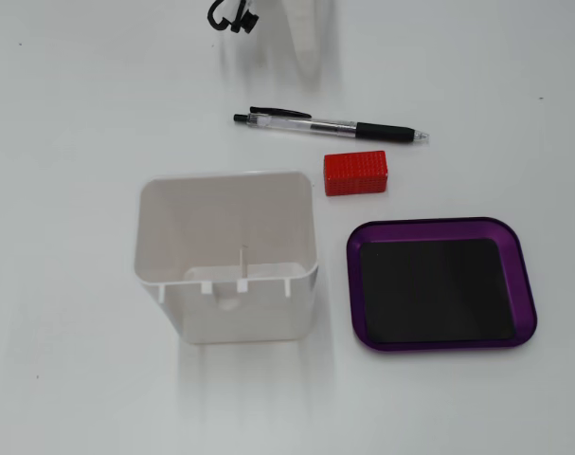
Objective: Pick up the cube and place it in the box.
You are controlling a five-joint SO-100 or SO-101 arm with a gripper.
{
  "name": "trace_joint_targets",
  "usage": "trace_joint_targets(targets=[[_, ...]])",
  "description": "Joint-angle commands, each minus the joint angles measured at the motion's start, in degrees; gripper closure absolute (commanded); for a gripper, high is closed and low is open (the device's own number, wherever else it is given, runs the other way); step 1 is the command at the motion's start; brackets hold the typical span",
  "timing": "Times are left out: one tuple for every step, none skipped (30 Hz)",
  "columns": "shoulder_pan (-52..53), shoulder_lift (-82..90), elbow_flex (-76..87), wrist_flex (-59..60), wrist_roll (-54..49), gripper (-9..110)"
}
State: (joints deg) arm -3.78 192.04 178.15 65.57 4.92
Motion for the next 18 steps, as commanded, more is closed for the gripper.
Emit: trace_joint_targets(targets=[[-0.2,4.7,-0.4,0.4,-0.1,102],[-0.2,4.7,-0.4,0.4,-0.1,102],[-0.2,4.7,-0.4,0.4,-0.1,102],[-0.2,4.7,-0.4,0.4,-0.1,102],[-0.2,4.7,-0.4,0.4,-0.1,102],[-0.2,4.7,-0.4,0.4,-0.1,102],[-0.2,4.7,-0.4,0.4,-0.1,102],[-0.2,4.7,-0.4,0.4,-0.1,102],[-0.2,4.7,-0.4,0.4,-0.1,102],[-0.2,4.7,-0.4,0.4,-0.1,102],[-0.2,4.7,-0.4,0.4,-0.1,102],[-0.2,4.7,-0.4,0.4,-0.1,102],[-0.2,4.7,-0.4,0.4,-0.1,102],[-0.1,4.7,-0.4,0.4,-0.1,102],[0.3,4.7,-0.4,0.4,-0.1,102],[0.4,4.7,-0.6,0.4,-0.1,102],[0.4,4.0,-1.6,0.5,-0.1,102],[0.1,3.6,-3.2,0.6,-0.1,102]])
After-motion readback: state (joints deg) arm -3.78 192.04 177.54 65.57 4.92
